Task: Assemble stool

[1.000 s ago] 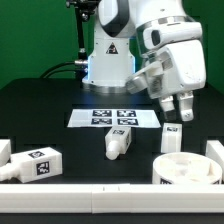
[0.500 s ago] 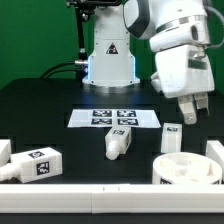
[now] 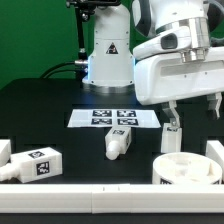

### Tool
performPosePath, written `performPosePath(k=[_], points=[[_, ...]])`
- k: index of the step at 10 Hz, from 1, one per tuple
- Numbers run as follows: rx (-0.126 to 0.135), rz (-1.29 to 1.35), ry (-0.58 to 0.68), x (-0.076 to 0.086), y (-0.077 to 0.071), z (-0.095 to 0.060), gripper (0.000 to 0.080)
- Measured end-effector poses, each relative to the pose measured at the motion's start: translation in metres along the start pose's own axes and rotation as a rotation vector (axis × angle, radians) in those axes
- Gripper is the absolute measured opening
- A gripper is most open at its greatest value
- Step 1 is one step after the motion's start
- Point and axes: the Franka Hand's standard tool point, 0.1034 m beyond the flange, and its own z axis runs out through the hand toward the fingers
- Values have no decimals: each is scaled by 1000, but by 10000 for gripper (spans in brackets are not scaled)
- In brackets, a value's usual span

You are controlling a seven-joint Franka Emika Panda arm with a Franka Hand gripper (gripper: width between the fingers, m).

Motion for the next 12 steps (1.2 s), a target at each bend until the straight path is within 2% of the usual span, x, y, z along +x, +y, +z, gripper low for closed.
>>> performPosePath(k=[2, 4, 5, 6, 7, 8, 10, 12], points=[[-8, 263, 1, -2, 9, 0, 649], [-8, 377, 0, -3, 7, 0, 649], [-3, 422, -33, -8, 12, 1, 649], [17, 507, -105, -12, 24, -2, 649], [32, 621, -163, -9, 24, -7, 649], [37, 743, -221, -9, 24, -9, 649], [26, 831, -235, -8, 24, -8, 649], [27, 840, -239, -9, 24, -8, 649]])
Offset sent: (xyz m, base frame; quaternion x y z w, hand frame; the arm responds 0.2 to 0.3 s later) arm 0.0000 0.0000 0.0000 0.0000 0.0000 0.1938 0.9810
